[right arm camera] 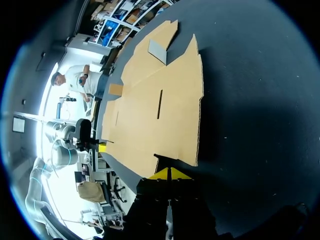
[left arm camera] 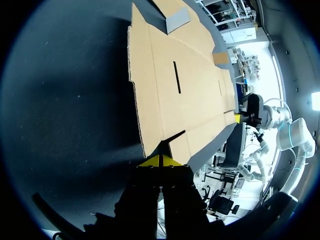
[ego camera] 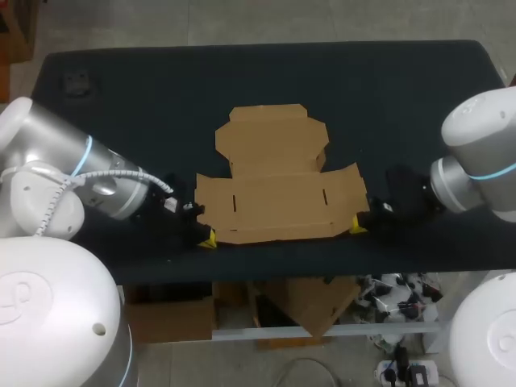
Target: Assemble the packaging by folding the flat box into shape, placing the metal phone stand inside, and closing the box properly
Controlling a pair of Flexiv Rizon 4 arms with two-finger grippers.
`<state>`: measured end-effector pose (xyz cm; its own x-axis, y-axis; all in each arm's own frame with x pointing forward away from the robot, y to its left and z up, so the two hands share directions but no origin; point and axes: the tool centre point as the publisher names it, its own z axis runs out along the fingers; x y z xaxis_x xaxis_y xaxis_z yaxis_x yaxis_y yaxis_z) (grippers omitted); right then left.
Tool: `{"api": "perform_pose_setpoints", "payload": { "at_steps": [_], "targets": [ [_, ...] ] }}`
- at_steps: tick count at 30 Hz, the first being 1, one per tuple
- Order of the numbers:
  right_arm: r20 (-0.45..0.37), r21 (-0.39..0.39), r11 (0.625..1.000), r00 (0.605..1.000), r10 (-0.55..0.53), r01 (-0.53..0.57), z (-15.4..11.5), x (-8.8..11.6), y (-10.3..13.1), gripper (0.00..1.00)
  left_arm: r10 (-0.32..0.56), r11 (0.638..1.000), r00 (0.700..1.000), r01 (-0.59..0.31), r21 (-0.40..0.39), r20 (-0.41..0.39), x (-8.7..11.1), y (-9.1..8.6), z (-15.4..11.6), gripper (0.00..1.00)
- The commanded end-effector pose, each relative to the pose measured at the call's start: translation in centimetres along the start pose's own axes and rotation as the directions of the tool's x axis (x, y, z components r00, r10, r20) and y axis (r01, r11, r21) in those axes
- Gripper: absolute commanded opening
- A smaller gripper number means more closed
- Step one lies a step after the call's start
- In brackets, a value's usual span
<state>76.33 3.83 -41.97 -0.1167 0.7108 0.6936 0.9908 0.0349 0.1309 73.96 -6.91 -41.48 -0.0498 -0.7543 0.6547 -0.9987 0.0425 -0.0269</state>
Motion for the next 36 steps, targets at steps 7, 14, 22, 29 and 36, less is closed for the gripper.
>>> {"api": "perform_pose_setpoints", "payload": {
  "at_steps": [7, 14, 22, 29, 36],
  "targets": [
    [0.009, 0.003, 1.000, 1.000, -0.006, 0.006, -0.2, 0.4, 0.2, 0.00, 0.006, 1.000, 1.000, -0.006, 0.000, 0.013, 0.4, -0.3, 0.1, 0.00],
    [0.013, 0.003, 1.000, 1.000, -0.011, 0.011, -0.1, 0.6, 0.3, 0.00, 0.011, 1.000, 1.000, -0.011, 0.001, 0.023, 0.6, -0.3, 0.1, 0.00],
    [0.016, 0.008, 1.000, 1.000, -0.013, 0.013, 0.1, 0.8, 0.6, 0.00, 0.020, 1.000, 0.999, -0.020, -0.009, 0.047, 1.0, -0.5, 0.2, 0.00],
    [0.025, 0.011, 1.000, 1.000, -0.019, 0.019, 0.1, 1.2, 0.8, 0.00, 0.029, 1.000, 0.997, -0.029, -0.007, 0.074, 1.5, -0.7, 0.2, 0.00],
    [0.033, 0.012, 1.000, 0.999, -0.018, 0.018, 0.2, 1.4, 0.8, 0.00, 0.042, 0.999, 0.994, -0.041, -0.012, 0.105, 2.0, -0.8, 0.3, 0.00]
  ]
}}
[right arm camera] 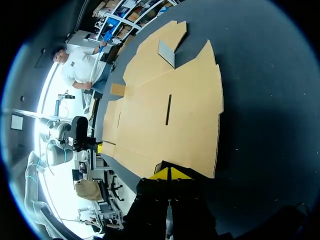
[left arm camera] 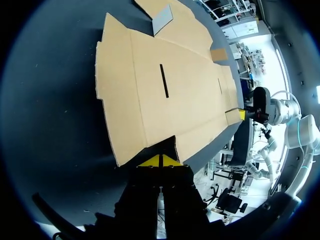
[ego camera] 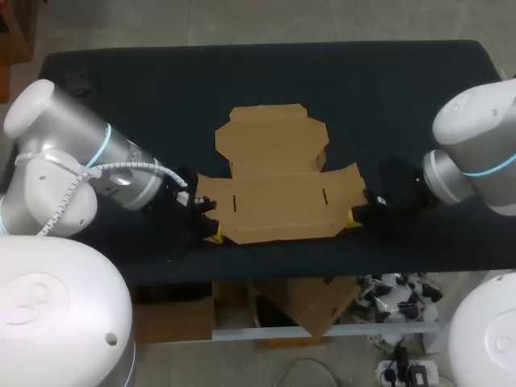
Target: Assemble the packaging by folding the flat box into shape, placing the metal phone stand inside, and closing the box properly
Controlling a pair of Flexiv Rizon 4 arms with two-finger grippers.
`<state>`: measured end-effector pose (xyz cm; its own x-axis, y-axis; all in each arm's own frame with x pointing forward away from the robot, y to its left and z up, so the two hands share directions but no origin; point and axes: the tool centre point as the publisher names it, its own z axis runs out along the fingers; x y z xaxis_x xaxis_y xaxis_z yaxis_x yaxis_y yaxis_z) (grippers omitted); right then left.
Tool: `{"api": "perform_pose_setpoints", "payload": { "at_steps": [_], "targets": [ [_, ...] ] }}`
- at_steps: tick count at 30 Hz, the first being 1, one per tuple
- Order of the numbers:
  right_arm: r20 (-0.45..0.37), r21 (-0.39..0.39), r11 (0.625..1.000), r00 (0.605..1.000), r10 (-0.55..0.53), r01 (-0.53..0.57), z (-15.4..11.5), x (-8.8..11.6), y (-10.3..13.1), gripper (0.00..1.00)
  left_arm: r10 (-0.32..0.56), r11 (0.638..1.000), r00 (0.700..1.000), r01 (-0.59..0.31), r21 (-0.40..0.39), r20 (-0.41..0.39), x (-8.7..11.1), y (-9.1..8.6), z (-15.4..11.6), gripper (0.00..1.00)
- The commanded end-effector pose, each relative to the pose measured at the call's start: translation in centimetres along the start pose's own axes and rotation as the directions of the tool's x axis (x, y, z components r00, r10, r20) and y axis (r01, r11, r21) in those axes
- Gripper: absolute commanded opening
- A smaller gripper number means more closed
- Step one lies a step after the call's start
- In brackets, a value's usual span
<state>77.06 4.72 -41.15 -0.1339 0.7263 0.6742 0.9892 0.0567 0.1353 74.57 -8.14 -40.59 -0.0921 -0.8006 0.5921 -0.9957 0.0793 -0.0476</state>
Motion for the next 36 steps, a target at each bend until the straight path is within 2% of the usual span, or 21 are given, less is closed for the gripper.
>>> {"api": "perform_pose_setpoints", "payload": {
  "at_steps": [1, 36],
  "targets": [
    [0.010, 0.000, 1.000, 1.000, 0.001, -0.001, 0.1, 0.3, 0.0, 0.00, 0.002, 1.000, 1.000, -0.002, -0.003, 0.029, 0.6, -0.2, 0.1, 0.00],
    [0.068, 0.006, 1.000, 0.998, 0.008, -0.008, 0.5, 1.5, 0.2, 0.00, 0.048, 0.999, 0.991, -0.048, -0.001, 0.128, 2.7, -0.4, 0.5, 0.00]
  ]
}}
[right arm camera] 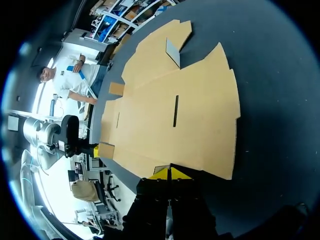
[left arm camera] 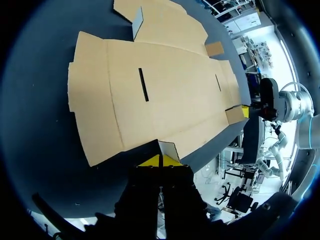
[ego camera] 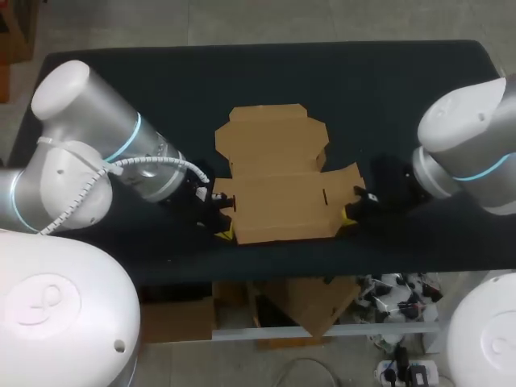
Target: Assemble the packaging by folding the flat box into shape, placing the metal phone stand inside, and closing the box properly
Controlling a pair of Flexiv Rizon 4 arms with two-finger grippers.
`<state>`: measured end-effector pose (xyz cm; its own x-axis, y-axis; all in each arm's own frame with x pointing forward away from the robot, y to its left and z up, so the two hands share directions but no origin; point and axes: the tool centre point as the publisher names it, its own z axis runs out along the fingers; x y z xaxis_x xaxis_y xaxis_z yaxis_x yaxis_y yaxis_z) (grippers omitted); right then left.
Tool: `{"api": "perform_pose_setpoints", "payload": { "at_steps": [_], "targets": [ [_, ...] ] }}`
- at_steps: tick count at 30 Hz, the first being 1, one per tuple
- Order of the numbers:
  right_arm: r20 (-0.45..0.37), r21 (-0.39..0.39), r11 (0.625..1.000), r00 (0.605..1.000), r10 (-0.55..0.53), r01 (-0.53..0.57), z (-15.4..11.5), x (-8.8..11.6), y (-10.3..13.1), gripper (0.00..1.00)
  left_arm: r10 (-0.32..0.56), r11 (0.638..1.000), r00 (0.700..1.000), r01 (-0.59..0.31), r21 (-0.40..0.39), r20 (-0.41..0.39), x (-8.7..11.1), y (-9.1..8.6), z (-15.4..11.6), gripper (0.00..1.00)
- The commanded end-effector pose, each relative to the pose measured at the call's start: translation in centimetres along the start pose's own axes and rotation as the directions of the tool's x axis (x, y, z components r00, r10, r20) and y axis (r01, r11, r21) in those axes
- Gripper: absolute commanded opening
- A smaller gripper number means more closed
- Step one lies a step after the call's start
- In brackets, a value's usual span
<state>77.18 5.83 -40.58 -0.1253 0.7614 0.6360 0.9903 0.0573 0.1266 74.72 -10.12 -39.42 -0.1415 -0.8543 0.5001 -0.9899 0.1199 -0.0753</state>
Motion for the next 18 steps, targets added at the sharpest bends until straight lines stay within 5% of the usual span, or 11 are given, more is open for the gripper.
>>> {"api": "perform_pose_setpoints", "payload": {
  "at_steps": [1, 18],
  "targets": [
    [0.016, 0.000, 1.000, 1.000, 0.002, -0.002, 0.12, 0.39, -0.07, 0.00, 0.000, 1.000, 1.000, 0.000, 0.001, 0.025, 0.47, -0.02, 0.23, 0.00],
    [0.044, 0.010, 1.000, 0.999, 0.001, -0.001, 0.68, 1.20, 0.04, 0.00, 0.014, 1.000, 0.999, -0.015, 0.004, 0.051, 1.09, -0.02, 0.71, 0.00]
  ]
}}
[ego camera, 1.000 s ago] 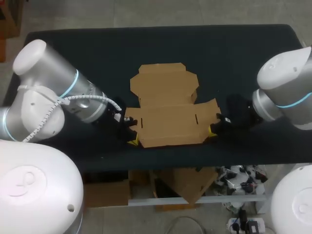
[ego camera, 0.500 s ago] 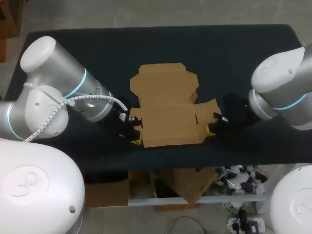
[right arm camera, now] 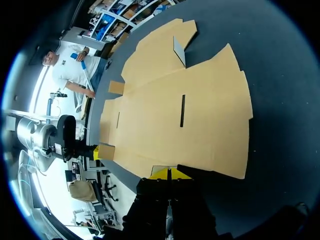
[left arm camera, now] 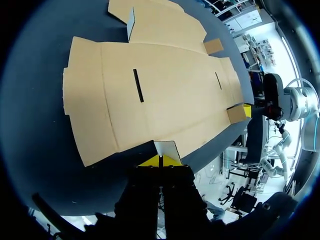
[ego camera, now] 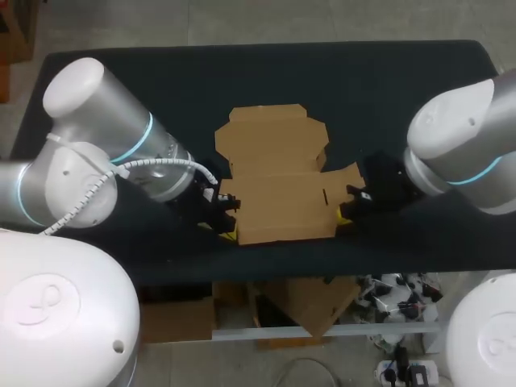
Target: Assemble the packaging by folding the flat box into shape, placing the metal phone stand inside, and closing the box properly
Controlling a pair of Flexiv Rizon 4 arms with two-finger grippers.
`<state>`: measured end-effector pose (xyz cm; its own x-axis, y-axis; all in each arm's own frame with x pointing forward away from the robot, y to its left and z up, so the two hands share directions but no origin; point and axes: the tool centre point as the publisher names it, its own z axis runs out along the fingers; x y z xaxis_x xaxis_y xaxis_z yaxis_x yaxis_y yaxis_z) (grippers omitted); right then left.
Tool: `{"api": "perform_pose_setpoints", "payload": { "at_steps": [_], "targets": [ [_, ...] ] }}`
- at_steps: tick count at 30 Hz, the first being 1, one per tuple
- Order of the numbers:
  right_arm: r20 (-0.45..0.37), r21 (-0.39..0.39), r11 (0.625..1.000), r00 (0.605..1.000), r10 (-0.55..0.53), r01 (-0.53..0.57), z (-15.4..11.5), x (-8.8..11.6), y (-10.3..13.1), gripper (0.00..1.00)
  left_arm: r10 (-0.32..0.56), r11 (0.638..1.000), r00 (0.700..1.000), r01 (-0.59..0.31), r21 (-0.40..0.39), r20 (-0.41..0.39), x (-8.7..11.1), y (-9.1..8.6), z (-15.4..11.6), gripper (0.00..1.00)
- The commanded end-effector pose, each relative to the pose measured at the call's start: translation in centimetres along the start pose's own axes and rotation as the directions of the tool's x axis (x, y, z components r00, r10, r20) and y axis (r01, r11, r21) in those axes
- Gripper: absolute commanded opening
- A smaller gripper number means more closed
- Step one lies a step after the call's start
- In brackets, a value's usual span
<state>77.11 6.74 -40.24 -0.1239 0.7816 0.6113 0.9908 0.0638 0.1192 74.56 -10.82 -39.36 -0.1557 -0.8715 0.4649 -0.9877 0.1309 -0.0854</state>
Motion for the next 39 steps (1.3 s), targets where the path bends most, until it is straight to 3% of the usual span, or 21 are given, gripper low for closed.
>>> {"api": "perform_pose_setpoints", "payload": {
  "at_steps": [1, 39],
  "targets": [
    [0.013, 0.001, 1.000, 1.000, 0.002, -0.002, 0.4, 0.3, 0.0, 0.00, 0.002, 1.000, 1.000, -0.002, 0.000, 0.011, 0.5, -0.1, 0.4, 0.00],
    [0.062, 0.015, 1.000, 0.998, 0.000, -0.001, 0.8, 1.0, -0.4, 0.00, 0.038, 0.999, 0.997, -0.039, 0.012, 0.070, 2.3, -0.1, 0.9, 0.00]
  ]
}}
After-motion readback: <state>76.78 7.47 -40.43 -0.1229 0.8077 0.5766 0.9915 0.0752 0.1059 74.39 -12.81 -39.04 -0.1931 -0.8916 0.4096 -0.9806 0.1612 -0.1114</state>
